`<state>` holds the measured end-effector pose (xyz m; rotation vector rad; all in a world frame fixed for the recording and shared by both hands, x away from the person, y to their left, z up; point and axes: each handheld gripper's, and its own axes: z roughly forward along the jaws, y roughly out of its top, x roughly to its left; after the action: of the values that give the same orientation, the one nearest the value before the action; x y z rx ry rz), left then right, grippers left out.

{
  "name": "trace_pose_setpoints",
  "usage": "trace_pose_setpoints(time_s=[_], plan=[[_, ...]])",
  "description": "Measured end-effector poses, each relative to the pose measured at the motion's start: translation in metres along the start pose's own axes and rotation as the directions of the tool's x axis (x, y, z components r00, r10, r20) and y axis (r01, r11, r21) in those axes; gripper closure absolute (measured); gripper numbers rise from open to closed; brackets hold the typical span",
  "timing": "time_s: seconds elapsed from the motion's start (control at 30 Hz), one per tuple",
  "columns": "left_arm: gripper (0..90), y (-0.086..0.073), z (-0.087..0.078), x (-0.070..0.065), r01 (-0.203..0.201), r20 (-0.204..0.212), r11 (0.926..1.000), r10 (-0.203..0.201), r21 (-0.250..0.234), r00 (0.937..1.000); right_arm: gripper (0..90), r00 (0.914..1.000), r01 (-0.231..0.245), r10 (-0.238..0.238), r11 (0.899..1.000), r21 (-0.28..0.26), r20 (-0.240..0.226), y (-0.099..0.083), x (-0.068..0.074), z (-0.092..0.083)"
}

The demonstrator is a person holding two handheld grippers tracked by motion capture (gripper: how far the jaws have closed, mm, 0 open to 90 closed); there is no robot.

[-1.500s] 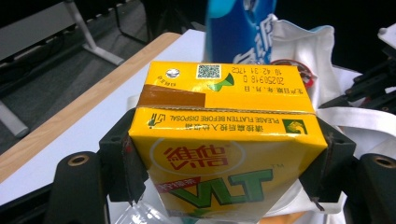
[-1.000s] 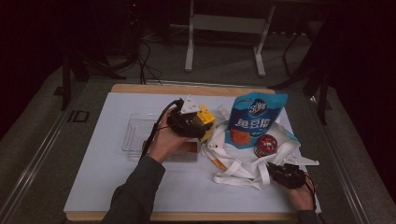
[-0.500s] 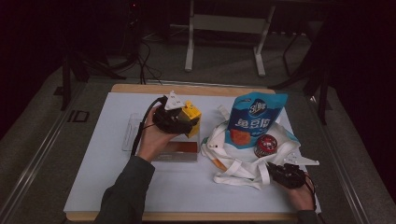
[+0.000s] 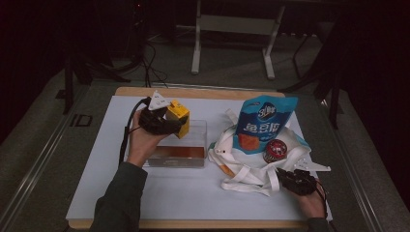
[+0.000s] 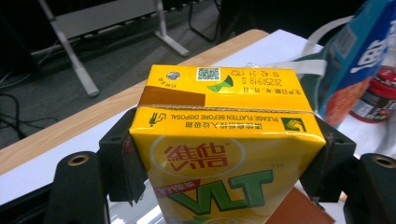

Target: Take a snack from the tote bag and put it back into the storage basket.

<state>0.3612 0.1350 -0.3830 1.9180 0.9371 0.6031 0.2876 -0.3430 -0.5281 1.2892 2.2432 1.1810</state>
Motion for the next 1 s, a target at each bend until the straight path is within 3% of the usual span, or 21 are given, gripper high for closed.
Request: trace_pose_setpoints(time_s=[0.3, 0.4, 0.53, 0.67, 1.0], plan=[[28.6, -0.013, -0.009, 0.011, 0.012, -0.065, 0.9999, -0.011, 0.007, 0.9978, 75.2, 1.0, 0.0, 0.0, 1.0, -0.002, -0.001, 0.0, 0.0, 0.0], [28.6, -0.02, -0.01, 0.016, 0.044, -0.085, 0.999, -0.044, -0.003, 0.9954, 75.2, 1.0, -0.001, 0.001, 1.0, -0.002, 0.001, 0.0, 0.0, 0.0], [28.7, -0.029, -0.011, 0.023, 0.063, -0.138, 0.998, -0.06, 0.013, 0.9885, 75.2, 1.0, -0.001, 0.001, 1.0, -0.003, 0.001, 0.0, 0.0, 0.0], [28.6, -0.037, -0.011, 0.027, 0.08, -0.153, 0.9967, -0.076, 0.016, 0.9852, 75.2, 1.0, -0.002, 0.002, 1.0, -0.003, 0.001, -0.001, 0.0, 0.0], [28.6, -0.063, -0.003, 0.039, 0.148, -0.224, 0.9882, -0.136, 0.038, 0.9649, 75.1, 1.0, -0.001, 0.001, 1.0, -0.004, 0.004, -0.001, 0.0, 0.0]])
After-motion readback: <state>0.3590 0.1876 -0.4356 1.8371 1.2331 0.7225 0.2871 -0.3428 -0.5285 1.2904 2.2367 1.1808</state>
